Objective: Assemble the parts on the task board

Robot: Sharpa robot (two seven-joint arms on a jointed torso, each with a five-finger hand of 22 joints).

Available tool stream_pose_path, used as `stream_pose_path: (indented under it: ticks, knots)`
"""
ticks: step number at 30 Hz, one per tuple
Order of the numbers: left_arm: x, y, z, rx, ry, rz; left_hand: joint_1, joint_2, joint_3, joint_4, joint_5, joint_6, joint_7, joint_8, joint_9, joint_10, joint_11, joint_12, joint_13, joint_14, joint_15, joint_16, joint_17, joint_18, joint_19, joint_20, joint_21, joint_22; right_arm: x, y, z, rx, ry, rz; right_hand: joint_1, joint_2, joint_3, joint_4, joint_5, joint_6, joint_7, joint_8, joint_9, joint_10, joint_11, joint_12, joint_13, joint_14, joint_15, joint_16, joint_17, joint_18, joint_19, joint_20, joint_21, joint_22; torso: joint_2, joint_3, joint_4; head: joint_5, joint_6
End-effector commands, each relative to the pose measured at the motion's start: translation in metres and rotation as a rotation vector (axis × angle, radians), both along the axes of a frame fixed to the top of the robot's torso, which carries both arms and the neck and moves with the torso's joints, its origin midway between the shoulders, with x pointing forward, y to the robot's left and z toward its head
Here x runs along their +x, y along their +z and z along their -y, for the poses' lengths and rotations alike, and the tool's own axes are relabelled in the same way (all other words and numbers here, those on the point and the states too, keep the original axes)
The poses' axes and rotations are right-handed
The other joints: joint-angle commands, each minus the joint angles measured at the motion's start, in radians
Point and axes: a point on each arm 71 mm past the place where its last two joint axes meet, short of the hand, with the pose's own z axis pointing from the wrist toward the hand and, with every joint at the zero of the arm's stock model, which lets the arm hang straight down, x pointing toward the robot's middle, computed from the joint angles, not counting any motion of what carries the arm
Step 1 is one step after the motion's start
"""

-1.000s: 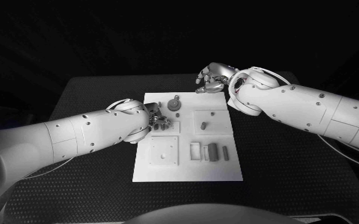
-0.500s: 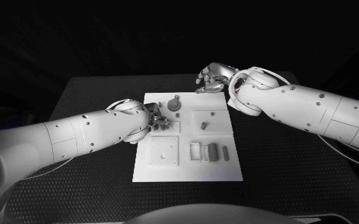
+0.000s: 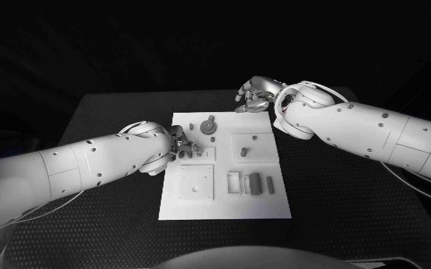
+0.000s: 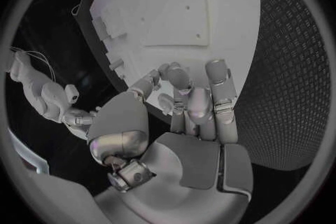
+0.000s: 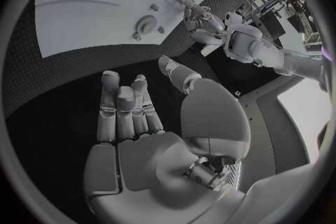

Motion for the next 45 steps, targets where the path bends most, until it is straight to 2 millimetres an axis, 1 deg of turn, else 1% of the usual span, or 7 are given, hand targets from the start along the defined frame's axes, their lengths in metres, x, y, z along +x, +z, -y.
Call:
stream_pose_path:
  ticks: [1, 7, 12, 16, 27, 35, 45]
  knots:
    - [-0.001, 0.003, -0.001, -0.105, 0.029, -0.065, -0.004, -0.006, 0.001, 0.013, -0.04, -0.025, 0.006, -0.01, -0.007, -0.014, 0.004, 0.004, -0.004, -0.009, 0.006, -0.005, -0.004, 0.016, -0.007, -0.006, -0.01, 0.014, 0.0, 0.0, 0.001, -0.004, 0.005, -0.001, 0.001, 0.006, -0.003, 0.005, -0.003, -0.003, 0.005, 0.005, -0.002, -0.009, 0.0, 0.005, -0.001, -0.004, 0.001, 0.003, 0.0, 0.013, -0.002, -0.001, -0.003, 0.017, -0.001, -0.0008, 0.001, 0.0, 0.005]
    - [0.017, 0.03, -0.018, -0.178, 0.095, -0.04, 0.007, -0.01, 0.001, 0.019, -0.058, -0.098, 0.031, -0.048, -0.024, -0.094, 0.024, -0.033, -0.023, -0.036, 0.024, -0.049, -0.029, 0.014, -0.051, -0.001, -0.049, 0.003, 0.001, -0.001, 0.004, -0.006, -0.001, -0.002, 0.0, 0.006, -0.003, 0.006, -0.003, -0.003, 0.005, 0.005, -0.002, -0.01, 0.0, 0.005, -0.001, -0.004, 0.001, 0.003, 0.0, 0.013, -0.002, -0.001, -0.003, 0.017, 0.0, -0.0001, 0.0005, 0.0, 0.016]
    - [0.04, 0.051, -0.034, -0.159, 0.122, -0.008, 0.022, 0.025, -0.007, 0.006, -0.054, -0.164, 0.058, -0.073, -0.033, -0.152, 0.05, -0.077, -0.049, -0.073, 0.049, -0.088, -0.048, 0.006, -0.087, 0.014, -0.088, -0.013, 0.002, -0.001, 0.005, -0.007, -0.004, -0.002, 0.0, 0.007, -0.003, 0.006, -0.003, -0.003, 0.005, 0.005, -0.002, -0.009, 0.0, 0.005, -0.001, -0.004, 0.001, 0.003, 0.0, 0.013, -0.002, -0.001, -0.003, 0.017, 0.0, 0.0, 0.0007, 0.0, 0.023]
    - [0.056, 0.057, -0.041, -0.134, 0.142, 0.027, 0.021, 0.019, -0.014, 0.005, -0.059, -0.171, 0.063, -0.072, -0.032, -0.159, 0.056, -0.09, -0.059, -0.084, 0.055, -0.107, -0.057, 0.006, -0.098, 0.022, -0.107, -0.024, 0.002, -0.001, 0.004, -0.007, -0.003, -0.003, 0.0, 0.007, -0.003, 0.006, -0.003, -0.003, 0.005, 0.005, -0.002, -0.009, 0.0, 0.005, -0.001, -0.004, 0.001, 0.003, 0.0, 0.013, -0.002, -0.001, -0.003, 0.017, 0.001, 0.0003, -0.0013, 0.003, 0.028]
    - [0.09, 0.06, -0.024, 0.015, 0.064, 0.128, 0.034, 0.016, -0.011, 0.006, -0.065, -0.206, 0.081, -0.085, -0.037, -0.187, 0.074, -0.134, -0.09, -0.11, 0.074, -0.169, -0.089, 0.002, -0.127, 0.041, -0.161, -0.056, 0.002, -0.001, -0.001, -0.004, 0.006, -0.002, -0.001, 0.007, -0.003, 0.007, -0.003, -0.004, 0.005, 0.005, -0.003, -0.009, 0.0, 0.006, -0.001, -0.004, 0.002, 0.003, 0.0, 0.013, -0.002, -0.001, -0.003, 0.017, 0.004, -0.0011, -0.0043, 0.006, 0.037]
    - [0.094, 0.054, -0.017, 0.055, 0.037, 0.108, 0.032, 0.005, -0.016, 0.009, -0.071, -0.224, 0.088, -0.1, -0.044, -0.192, 0.081, -0.149, -0.1, -0.109, 0.079, -0.178, -0.093, 0.003, -0.125, 0.045, -0.172, -0.063, 0.001, -0.001, -0.002, -0.003, 0.009, -0.003, -0.001, 0.007, -0.003, 0.008, -0.003, -0.004, 0.006, 0.005, -0.003, -0.009, 0.0, 0.006, -0.001, -0.004, 0.002, 0.003, -0.001, 0.013, -0.002, -0.001, -0.003, 0.017, 0.01, -0.0017, -0.0128, 0.016, 0.041]
    - [0.094, 0.044, -0.009, 0.099, 0.007, 0.103, 0.026, -0.007, -0.014, 0.03, -0.099, -0.232, 0.093, -0.12, -0.052, -0.184, 0.085, -0.155, -0.106, -0.102, 0.084, -0.176, -0.089, 0.01, -0.113, 0.05, -0.178, -0.065, 0.001, 0.0, -0.004, -0.001, 0.012, -0.002, -0.001, 0.008, -0.003, 0.008, -0.003, -0.005, 0.006, 0.005, -0.004, -0.009, 0.0, 0.006, -0.002, -0.004, 0.002, 0.004, -0.001, 0.013, -0.002, -0.001, -0.003, 0.017, 0.011, -0.0019, -0.0132, 0.013, 0.042]
